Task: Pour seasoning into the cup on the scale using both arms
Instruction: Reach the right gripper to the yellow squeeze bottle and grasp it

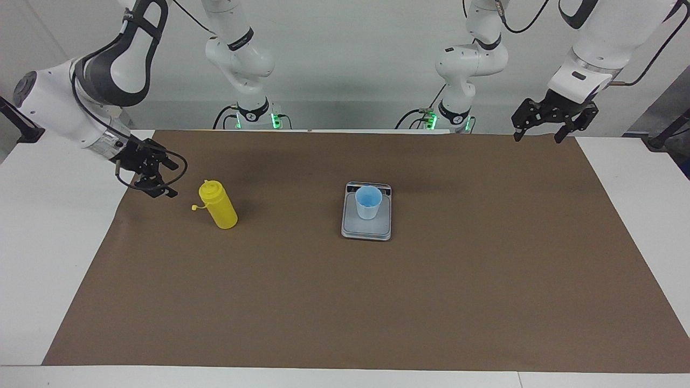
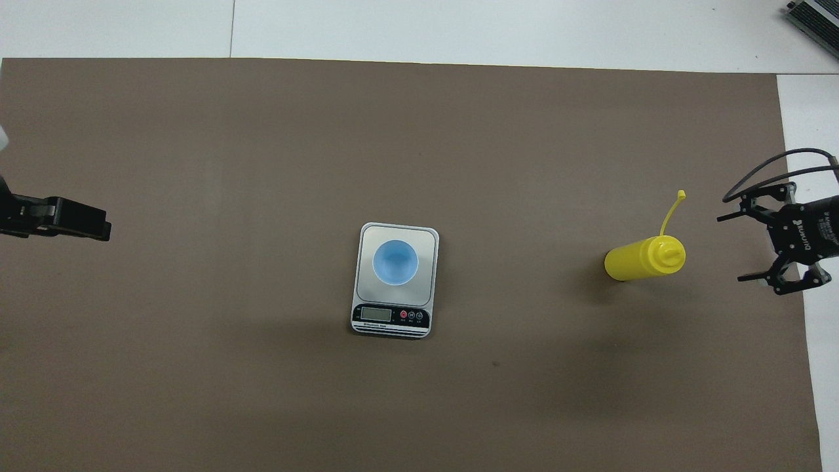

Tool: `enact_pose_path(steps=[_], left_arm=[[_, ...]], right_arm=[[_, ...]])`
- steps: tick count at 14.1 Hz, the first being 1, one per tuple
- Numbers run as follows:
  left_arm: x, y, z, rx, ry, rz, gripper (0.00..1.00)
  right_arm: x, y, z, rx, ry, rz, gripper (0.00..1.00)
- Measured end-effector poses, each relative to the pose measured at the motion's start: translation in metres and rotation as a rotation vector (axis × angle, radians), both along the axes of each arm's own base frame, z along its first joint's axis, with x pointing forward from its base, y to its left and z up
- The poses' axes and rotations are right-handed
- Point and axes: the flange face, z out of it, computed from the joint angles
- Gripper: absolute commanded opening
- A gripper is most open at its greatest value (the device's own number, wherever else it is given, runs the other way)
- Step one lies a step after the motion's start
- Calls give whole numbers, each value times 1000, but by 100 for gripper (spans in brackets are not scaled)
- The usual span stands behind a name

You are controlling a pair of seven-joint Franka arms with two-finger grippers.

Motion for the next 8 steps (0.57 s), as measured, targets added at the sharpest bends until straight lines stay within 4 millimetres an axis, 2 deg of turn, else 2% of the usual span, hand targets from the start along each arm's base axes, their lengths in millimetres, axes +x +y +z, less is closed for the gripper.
enact_pose_path(steps=[4, 8], left_arm=[[0, 0, 0, 0, 1, 5, 100], [0, 0, 0, 1, 1, 22, 100]], right_arm=[[-3, -18, -47, 124, 33, -93, 100], [-17, -15, -83, 225, 21, -127, 100]])
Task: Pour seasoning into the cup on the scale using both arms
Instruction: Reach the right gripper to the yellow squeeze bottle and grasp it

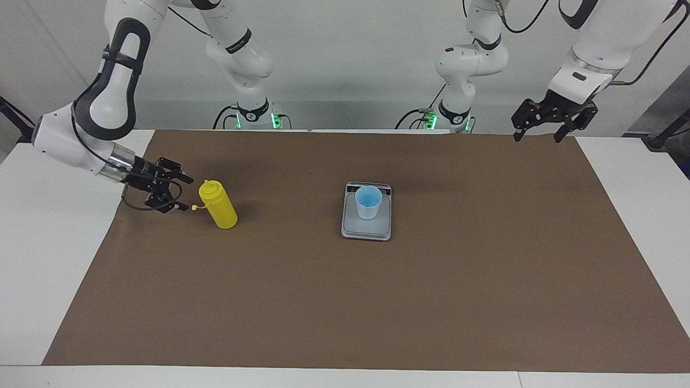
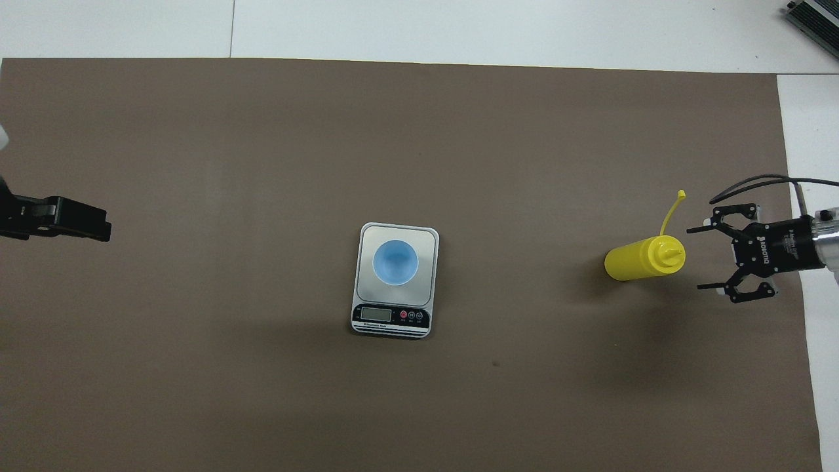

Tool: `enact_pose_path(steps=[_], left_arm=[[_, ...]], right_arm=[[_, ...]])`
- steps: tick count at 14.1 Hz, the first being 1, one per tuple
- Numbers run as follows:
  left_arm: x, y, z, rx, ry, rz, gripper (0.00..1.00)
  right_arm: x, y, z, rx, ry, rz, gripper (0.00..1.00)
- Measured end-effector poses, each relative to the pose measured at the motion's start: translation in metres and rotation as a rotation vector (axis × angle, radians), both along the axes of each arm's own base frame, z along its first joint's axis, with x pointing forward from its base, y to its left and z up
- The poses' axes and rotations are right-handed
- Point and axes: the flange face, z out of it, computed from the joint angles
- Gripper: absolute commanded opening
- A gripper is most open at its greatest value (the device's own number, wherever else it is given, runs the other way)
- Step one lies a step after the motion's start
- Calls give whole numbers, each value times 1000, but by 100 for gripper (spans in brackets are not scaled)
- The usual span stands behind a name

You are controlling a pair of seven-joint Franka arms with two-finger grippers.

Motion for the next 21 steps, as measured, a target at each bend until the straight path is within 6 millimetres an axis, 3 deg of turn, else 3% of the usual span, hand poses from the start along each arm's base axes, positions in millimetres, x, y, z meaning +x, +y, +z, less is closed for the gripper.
enact_pose_path(steps=[6, 10, 11, 12, 13, 17, 21], left_arm=[[0, -3, 0, 0, 1, -5, 100], [-1, -3, 0, 1, 2, -6, 100], [-1, -3, 0, 1, 2, -6, 100], [-1, -3, 0, 1, 2, -6, 100], [-1, -3, 0, 1, 2, -6, 100], [-1, -4, 0, 0, 2, -14, 100], [-1, -4, 0, 0, 2, -32, 100]], right_arm=[[4, 28, -29, 23, -59, -58, 98], [7, 57, -41, 69, -58, -77, 84], [7, 59, -41, 85, -59, -90, 56], [7, 59, -42, 88, -59, -94, 10], [6, 59, -42, 89, -58, -94, 0], [14, 83, -39, 72, -75, -70, 0], [27, 140, -13, 8, -76, -24, 0]])
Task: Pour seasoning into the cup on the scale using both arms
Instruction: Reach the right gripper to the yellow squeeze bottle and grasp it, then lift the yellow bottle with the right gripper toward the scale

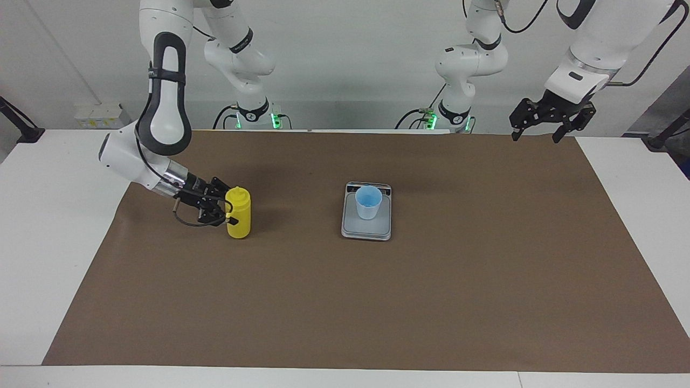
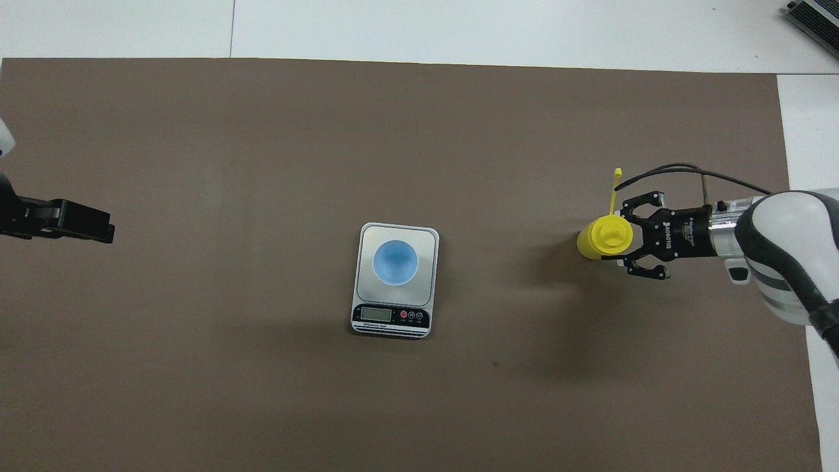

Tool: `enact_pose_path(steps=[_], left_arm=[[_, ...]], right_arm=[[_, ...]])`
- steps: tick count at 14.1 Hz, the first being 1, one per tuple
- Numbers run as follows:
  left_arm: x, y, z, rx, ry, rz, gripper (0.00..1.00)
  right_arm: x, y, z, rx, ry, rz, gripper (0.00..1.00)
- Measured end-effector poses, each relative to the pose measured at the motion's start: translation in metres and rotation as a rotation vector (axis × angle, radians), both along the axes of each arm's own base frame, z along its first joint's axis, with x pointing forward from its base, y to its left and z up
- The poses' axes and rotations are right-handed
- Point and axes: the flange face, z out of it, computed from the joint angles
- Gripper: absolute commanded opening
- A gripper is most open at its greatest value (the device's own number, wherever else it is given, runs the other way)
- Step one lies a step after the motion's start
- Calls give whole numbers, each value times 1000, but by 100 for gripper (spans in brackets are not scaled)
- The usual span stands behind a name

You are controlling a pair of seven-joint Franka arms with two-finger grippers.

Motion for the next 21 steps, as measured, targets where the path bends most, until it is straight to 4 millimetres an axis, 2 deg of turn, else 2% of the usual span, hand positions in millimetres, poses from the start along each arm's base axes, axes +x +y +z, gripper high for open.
enact_pose_path(steps=[2, 4, 7, 11, 14, 17, 21], left_arm=[[0, 0, 0, 0, 0, -1, 100], [0, 0, 0, 0, 0, -2, 100], [0, 0, 0, 0, 1, -3, 100], [0, 0, 0, 0, 2, -4, 100], [0, 0, 0, 0, 2, -4, 100], [0, 0, 0, 0, 3, -4, 100], [0, 0, 0, 0, 3, -4, 100]], right_arm=[[9, 43, 25, -141, 8, 40, 0], [15, 96, 44, -270, 9, 59, 0], [15, 161, 60, -417, 0, 55, 0], [21, 219, 86, -580, -53, 20, 0], [18, 271, 96, -699, -130, 48, 0], [24, 301, 108, -810, -244, 74, 0], [21, 328, 106, -965, -380, 168, 0]])
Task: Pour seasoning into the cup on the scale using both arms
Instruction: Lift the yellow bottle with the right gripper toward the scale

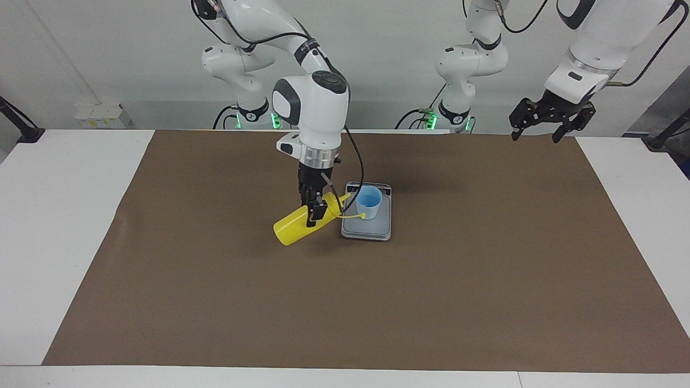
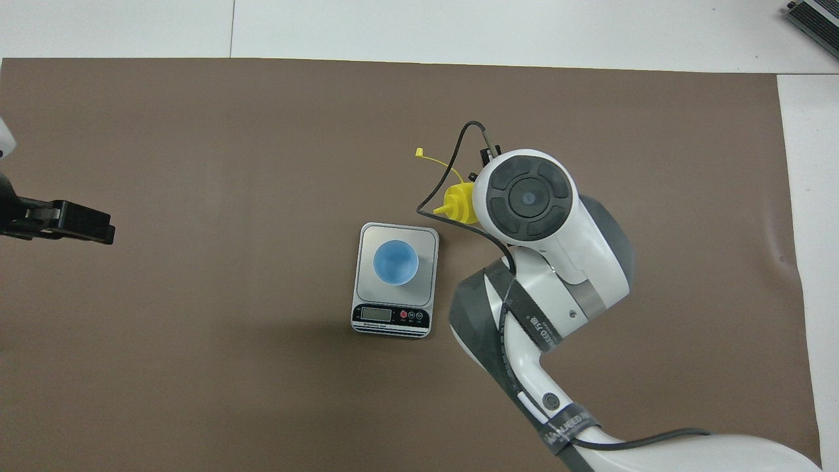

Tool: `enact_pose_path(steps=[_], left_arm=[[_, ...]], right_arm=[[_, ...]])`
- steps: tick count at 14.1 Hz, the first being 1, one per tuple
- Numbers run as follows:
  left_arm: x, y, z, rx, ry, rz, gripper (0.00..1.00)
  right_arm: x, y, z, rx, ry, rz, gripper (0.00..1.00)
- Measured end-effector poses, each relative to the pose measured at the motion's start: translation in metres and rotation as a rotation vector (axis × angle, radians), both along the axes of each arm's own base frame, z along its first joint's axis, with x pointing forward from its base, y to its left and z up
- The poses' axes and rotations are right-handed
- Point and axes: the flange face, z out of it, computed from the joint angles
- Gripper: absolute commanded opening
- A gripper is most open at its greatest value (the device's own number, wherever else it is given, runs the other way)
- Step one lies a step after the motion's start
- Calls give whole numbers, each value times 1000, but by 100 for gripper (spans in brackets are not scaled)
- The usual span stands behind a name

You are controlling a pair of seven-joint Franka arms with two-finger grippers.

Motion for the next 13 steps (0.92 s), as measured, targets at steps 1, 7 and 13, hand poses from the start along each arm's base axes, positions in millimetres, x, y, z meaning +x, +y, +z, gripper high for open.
enact_pose_path(steps=[1, 7, 13], left_arm=[[0, 0, 0, 0, 0, 0, 100], [0, -2, -1, 0, 2, -4, 100], [0, -2, -1, 0, 2, -4, 100]], right_arm=[[-3, 6, -2, -39, -15, 27, 0], [-42, 60, -24, -349, -51, 194, 0], [-54, 102, -51, -526, -120, 253, 0]])
